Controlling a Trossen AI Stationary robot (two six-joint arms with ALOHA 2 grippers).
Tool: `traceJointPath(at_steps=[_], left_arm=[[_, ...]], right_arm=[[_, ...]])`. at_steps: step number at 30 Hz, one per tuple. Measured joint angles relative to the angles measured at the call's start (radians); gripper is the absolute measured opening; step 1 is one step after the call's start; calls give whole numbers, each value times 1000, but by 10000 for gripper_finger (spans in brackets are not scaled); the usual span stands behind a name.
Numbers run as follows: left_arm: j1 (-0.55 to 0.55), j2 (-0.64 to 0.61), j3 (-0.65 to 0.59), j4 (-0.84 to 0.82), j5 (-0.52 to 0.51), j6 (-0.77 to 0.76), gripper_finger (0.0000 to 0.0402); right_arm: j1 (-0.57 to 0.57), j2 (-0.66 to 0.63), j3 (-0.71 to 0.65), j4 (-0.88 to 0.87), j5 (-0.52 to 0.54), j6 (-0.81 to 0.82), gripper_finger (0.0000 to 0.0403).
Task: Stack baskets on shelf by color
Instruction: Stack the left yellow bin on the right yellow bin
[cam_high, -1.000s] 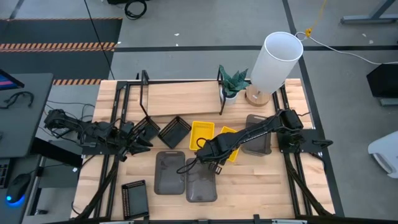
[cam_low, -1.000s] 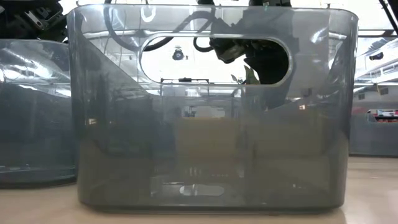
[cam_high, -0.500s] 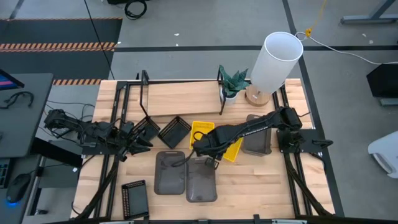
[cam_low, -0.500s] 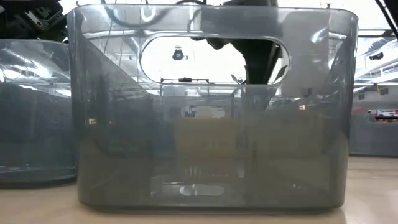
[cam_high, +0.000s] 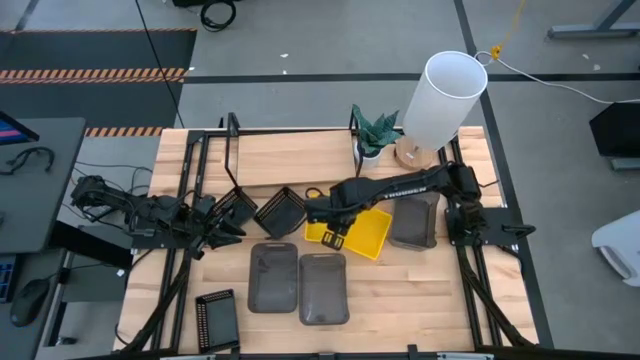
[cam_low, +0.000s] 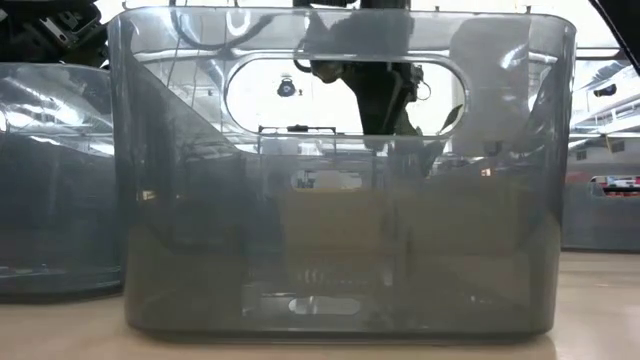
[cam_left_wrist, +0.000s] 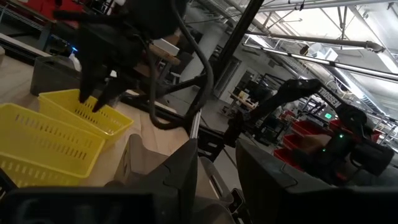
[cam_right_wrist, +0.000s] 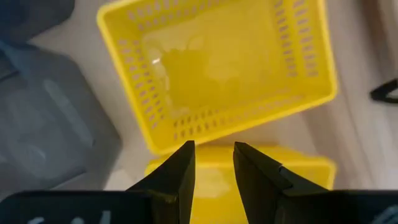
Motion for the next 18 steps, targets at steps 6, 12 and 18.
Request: traceJointPath(at_steps=[6, 12, 18], left_arm=[[0, 0, 0, 0, 0, 0, 117], [0, 1, 0, 0, 0, 0, 117], [0, 1, 0, 0, 0, 0, 117]], right_arm=[[-65, 0, 0, 66, 45, -170, 115], [-143, 0, -18, 161, 16, -321, 115], [-217, 0, -104, 230, -25, -378, 115]])
